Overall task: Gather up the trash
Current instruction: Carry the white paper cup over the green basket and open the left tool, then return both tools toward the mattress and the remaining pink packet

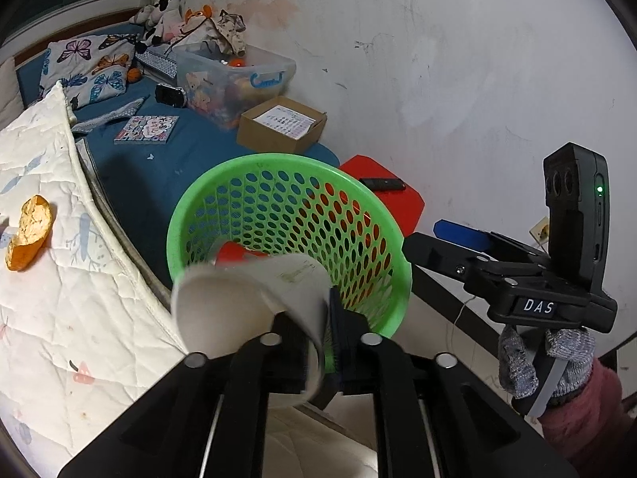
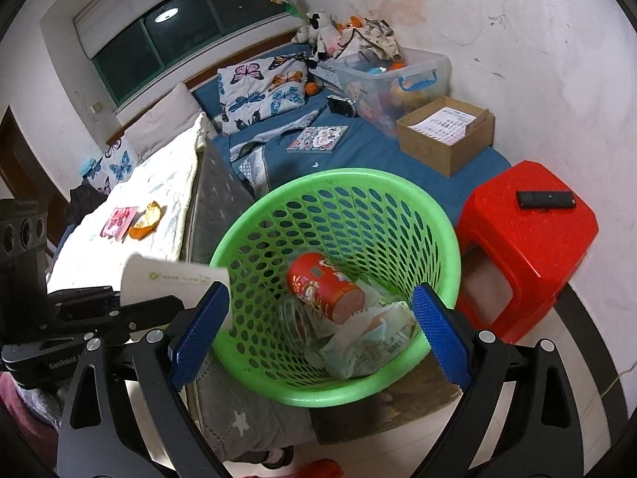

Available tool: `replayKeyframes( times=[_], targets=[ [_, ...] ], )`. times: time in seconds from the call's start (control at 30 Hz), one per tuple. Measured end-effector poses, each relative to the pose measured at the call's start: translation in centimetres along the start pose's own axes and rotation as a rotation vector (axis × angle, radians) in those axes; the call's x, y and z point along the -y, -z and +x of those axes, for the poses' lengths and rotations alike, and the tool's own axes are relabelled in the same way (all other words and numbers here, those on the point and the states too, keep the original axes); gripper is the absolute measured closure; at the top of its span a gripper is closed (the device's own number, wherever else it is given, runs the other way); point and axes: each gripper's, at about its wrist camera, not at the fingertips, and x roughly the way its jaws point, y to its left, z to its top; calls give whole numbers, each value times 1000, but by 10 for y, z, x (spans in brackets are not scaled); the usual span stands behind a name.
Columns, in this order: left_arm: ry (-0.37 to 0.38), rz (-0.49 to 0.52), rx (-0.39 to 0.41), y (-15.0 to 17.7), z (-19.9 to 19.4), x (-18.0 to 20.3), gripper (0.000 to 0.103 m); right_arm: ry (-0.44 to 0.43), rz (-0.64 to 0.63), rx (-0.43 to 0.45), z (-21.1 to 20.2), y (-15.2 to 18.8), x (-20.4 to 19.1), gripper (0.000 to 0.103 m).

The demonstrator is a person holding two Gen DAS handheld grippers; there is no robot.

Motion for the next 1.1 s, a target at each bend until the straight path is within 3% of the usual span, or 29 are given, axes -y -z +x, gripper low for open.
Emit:
replayKeyframes(
  times=[0.33,0.53,1.1],
  targets=[
    [5,1,14,6,-8,-2,81,-4,-13,-1,-1,-2,-6,10],
    [-30,-5,51,15,-33,-13,81,-20,-46,-3,2,-5,-22,10],
    [-240,-233,154,53,-125,-123,81,-130,-254,-53,46,-23,-129,10]
  ],
)
